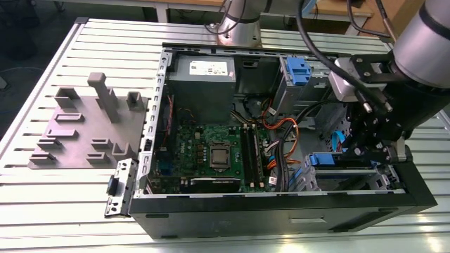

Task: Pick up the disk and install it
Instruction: 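Insert the second disk wire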

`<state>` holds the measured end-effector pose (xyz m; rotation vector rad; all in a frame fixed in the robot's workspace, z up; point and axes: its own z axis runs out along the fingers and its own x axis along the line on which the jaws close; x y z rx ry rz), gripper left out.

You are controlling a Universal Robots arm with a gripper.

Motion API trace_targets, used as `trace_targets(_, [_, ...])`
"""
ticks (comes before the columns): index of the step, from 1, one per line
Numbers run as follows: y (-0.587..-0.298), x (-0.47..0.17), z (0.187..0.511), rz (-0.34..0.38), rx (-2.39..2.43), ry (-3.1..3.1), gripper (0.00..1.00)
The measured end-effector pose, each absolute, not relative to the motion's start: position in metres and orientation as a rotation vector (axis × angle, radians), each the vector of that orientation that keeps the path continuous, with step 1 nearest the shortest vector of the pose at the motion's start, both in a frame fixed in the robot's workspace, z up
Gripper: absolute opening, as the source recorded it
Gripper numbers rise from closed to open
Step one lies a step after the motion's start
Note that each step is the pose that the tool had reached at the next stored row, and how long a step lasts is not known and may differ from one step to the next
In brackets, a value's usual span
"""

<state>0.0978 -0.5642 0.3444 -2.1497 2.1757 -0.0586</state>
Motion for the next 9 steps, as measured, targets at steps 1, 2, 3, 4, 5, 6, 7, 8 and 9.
trace_targets(1, [-0.5642,0.0978,0.3476,-0.058,-2.150,2.176,0.23])
trace_targets(2, [-0.5642,0.0977,0.3499,-0.057,-2.151,2.177,0.23])
trace_targets(3, [-0.5642,0.0978,0.3515,-0.056,-2.151,2.177,0.23])
trace_targets(4, [-0.5642,0.0977,0.3517,-0.055,-2.151,2.178,0.23])
trace_targets(5, [-0.5642,0.0978,0.3517,-0.055,-2.151,2.178,0.23])
trace_targets(6, [-0.5642,0.0978,0.3517,-0.055,-2.151,2.178,0.22])
trace_targets(7, [-0.5642,0.0977,0.3517,-0.055,-2.151,2.178,0.22])
trace_targets(8, [-0.5642,0.0977,0.3517,-0.055,-2.151,2.178,0.15])
trace_targets(9, [-0.5642,0.0978,0.3518,-0.055,-2.152,2.178,0.11])
